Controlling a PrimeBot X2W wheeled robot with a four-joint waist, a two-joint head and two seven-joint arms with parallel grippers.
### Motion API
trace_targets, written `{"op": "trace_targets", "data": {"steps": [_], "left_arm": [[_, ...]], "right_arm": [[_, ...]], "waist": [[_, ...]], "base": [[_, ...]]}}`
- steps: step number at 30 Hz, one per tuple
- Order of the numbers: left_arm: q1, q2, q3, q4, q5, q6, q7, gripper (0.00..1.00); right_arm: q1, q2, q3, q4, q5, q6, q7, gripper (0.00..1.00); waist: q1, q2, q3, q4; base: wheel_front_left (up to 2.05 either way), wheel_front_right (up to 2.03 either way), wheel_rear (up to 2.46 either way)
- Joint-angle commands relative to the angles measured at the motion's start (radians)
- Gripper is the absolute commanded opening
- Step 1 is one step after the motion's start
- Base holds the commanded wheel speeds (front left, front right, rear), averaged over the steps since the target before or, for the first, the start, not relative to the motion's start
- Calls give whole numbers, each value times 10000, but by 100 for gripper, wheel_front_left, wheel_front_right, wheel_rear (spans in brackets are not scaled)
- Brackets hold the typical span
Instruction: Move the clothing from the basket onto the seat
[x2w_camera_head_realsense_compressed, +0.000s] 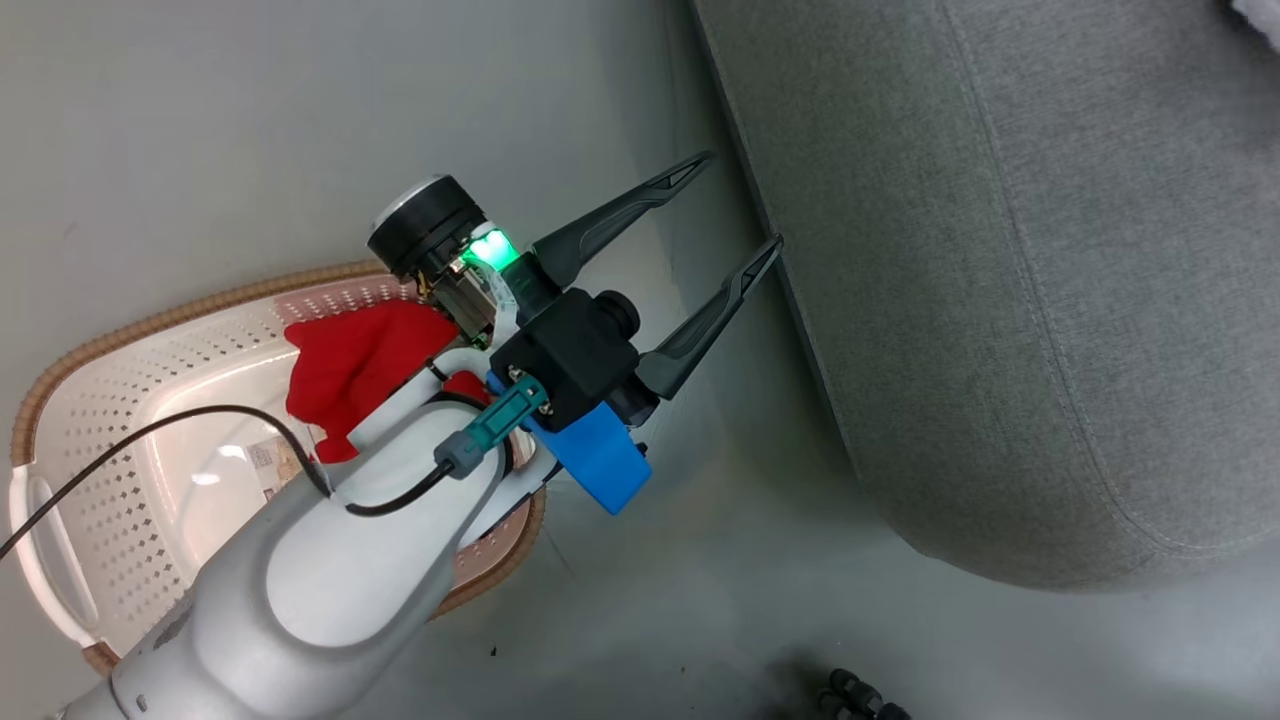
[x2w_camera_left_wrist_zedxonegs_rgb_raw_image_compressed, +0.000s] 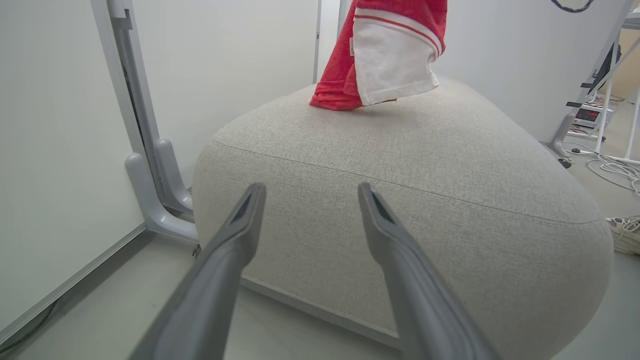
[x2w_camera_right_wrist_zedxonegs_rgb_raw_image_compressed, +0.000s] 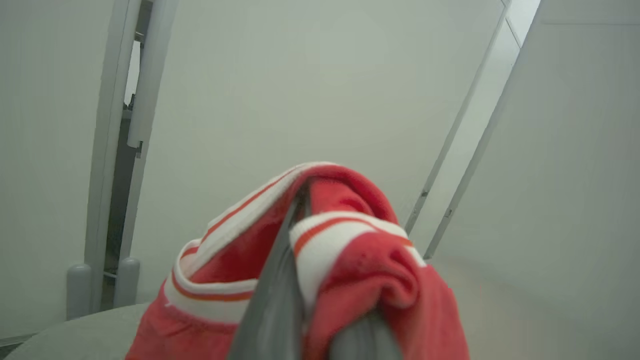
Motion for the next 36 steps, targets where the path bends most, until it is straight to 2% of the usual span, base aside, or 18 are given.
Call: {"op": "trace_targets", "data": {"steps": [1, 10, 20, 21, 22, 23, 36], "left_arm": [[-168, 28, -3, -41, 48, -31, -8, 100], [-255, 183, -44, -43, 25, 49, 27, 100], [-218, 410, 10, -143, -27, 154, 46, 100], [-205, 416, 5, -123, -50, 161, 31, 100], [-193, 409, 1, -103, -66, 171, 2, 100], [-174, 385, -4, -84, -91, 189, -34, 100], [564, -155, -113, 620, -524, 389, -684, 100]], "right_arm": [[180, 184, -31, 362, -91, -10, -6, 0], [704, 1111, -28, 1904, -529, -10, -8, 0], [824, 1320, 141, 2871, -716, -10, -6, 0], [824, 1323, 149, 2897, -723, -10, -6, 33], [853, 1322, 153, 2899, -739, -10, -6, 97], [912, 1318, 136, 2878, -764, -10, -6, 100], [3648, 1514, -143, 1879, -667, -10, -6, 100]], "waist": [[-2, 0, 284, 161], [-2, 0, 600, 276], [-2, 0, 675, 371], [-2, 0, 641, 369], [-2, 0, 588, 368], [-2, 0, 519, 366], [-2, 0, -1425, 499]], "base": [[0, 0, 0], [0, 0, 0], [0, 0, 0], [0, 0, 0], [0, 0, 0], [0, 0, 0], [0, 0, 0]]}}
